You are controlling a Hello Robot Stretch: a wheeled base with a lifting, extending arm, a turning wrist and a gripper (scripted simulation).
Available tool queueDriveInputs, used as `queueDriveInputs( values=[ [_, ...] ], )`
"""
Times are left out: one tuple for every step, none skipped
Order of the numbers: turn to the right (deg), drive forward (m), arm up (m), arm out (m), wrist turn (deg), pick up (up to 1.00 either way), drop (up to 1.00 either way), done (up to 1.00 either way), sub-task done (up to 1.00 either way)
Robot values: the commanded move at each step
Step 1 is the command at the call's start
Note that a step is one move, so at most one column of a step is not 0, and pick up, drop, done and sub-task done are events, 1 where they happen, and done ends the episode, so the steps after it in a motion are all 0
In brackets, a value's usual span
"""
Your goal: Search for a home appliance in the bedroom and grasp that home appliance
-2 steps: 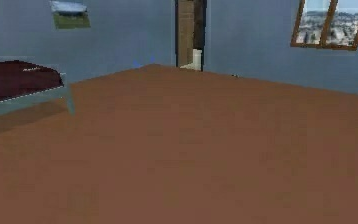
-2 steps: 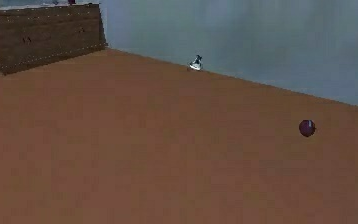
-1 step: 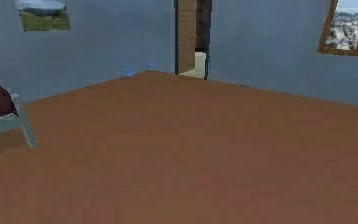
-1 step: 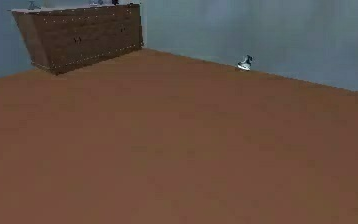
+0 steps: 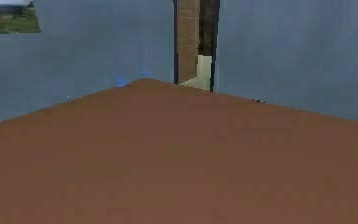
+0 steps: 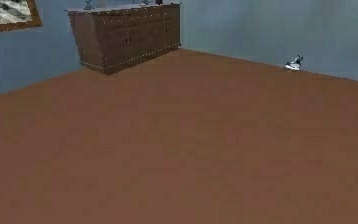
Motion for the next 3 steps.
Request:
queueDriveInputs(
  values=[
    [0.0, 1.00, 0.00, 0.00, 0.0, 0.00, 0.00, 0.00, 0.00],
    [0.0, 1.00, 0.00, 0.00, 0.0, 0.00, 0.00, 0.00, 0.00],
    [0.0, 1.00, 0.00, 0.00, 0.0, 0.00, 0.00, 0.00, 0.00]
  ],
)
